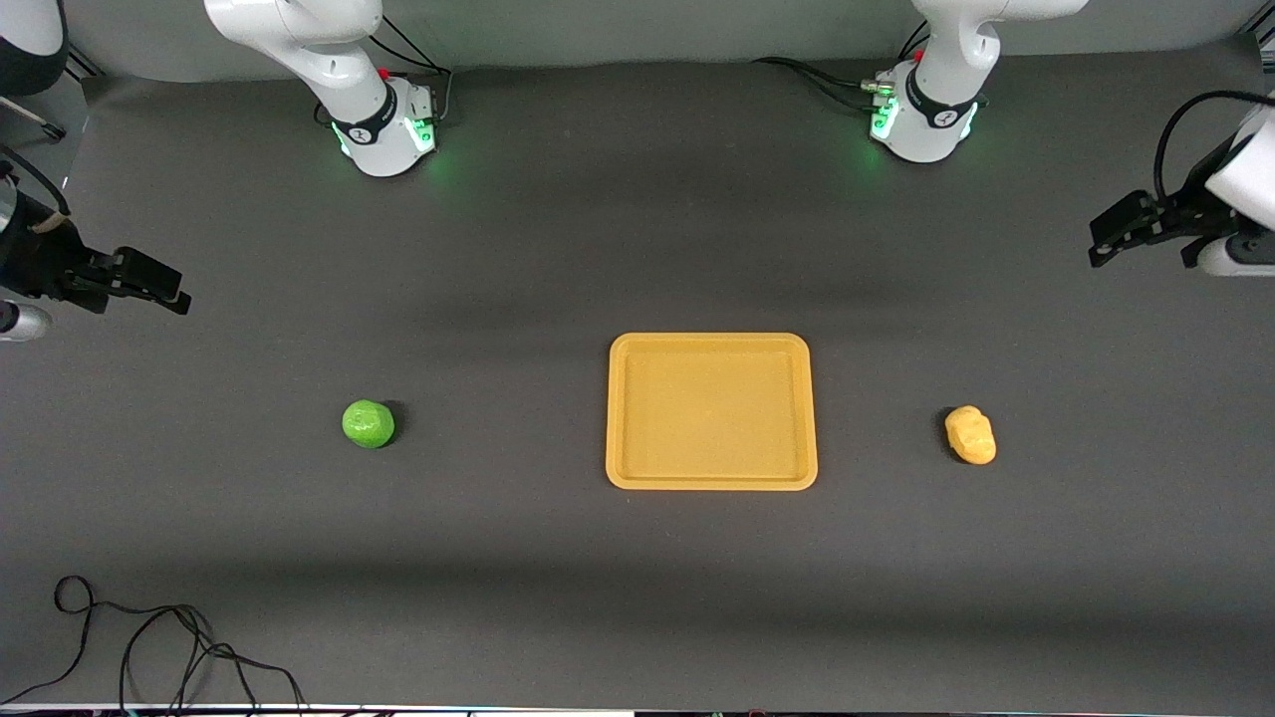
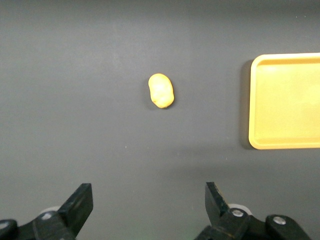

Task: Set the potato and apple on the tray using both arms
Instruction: 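Reach the left gripper to the potato while the right gripper reaches the apple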

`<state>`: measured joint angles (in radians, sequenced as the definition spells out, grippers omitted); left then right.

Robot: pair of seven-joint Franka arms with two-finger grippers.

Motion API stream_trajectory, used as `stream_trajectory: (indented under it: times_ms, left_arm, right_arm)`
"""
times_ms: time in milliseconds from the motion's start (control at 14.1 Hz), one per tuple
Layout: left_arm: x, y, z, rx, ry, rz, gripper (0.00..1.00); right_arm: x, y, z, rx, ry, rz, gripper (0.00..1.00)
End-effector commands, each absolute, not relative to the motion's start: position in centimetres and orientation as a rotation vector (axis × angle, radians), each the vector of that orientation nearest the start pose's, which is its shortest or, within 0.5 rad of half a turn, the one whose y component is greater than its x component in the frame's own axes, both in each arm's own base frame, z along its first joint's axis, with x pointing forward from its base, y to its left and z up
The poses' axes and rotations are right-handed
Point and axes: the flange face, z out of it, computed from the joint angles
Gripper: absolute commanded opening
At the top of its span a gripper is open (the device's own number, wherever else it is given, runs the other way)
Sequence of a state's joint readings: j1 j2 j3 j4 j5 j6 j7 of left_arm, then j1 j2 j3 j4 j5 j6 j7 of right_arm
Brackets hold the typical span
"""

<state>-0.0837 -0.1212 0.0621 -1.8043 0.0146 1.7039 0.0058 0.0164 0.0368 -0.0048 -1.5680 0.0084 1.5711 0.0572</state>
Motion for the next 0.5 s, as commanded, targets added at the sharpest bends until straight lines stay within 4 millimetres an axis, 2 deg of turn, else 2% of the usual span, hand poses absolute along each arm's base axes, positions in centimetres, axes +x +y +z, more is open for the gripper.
stream_trajectory:
  times_ms: [0, 142, 283, 425]
  left_arm:
    - [54.6, -1.1, 56.1, -3.142, 0.066, -0.041, 1.00]
    - [57.1, -1.7, 52.0, -3.136, 0.078, -0.015, 1.00]
    - [60.7, -1.9, 44.5, -3.129, 0.053, 0.014, 1.00]
    - [63.1, -2.6, 37.4, -3.121, 0.068, 0.008, 1.00]
  right_arm:
    - [56.8, 2.2, 57.6, -3.138, 0.005, 0.046, 1.00]
    - [57.3, 2.0, 54.9, -3.135, 0.012, 0.039, 1.00]
    - [57.9, 2.3, 51.4, -3.136, -0.002, 0.036, 1.00]
    - [57.9, 2.4, 48.0, -3.135, 0.007, -0.011, 1.00]
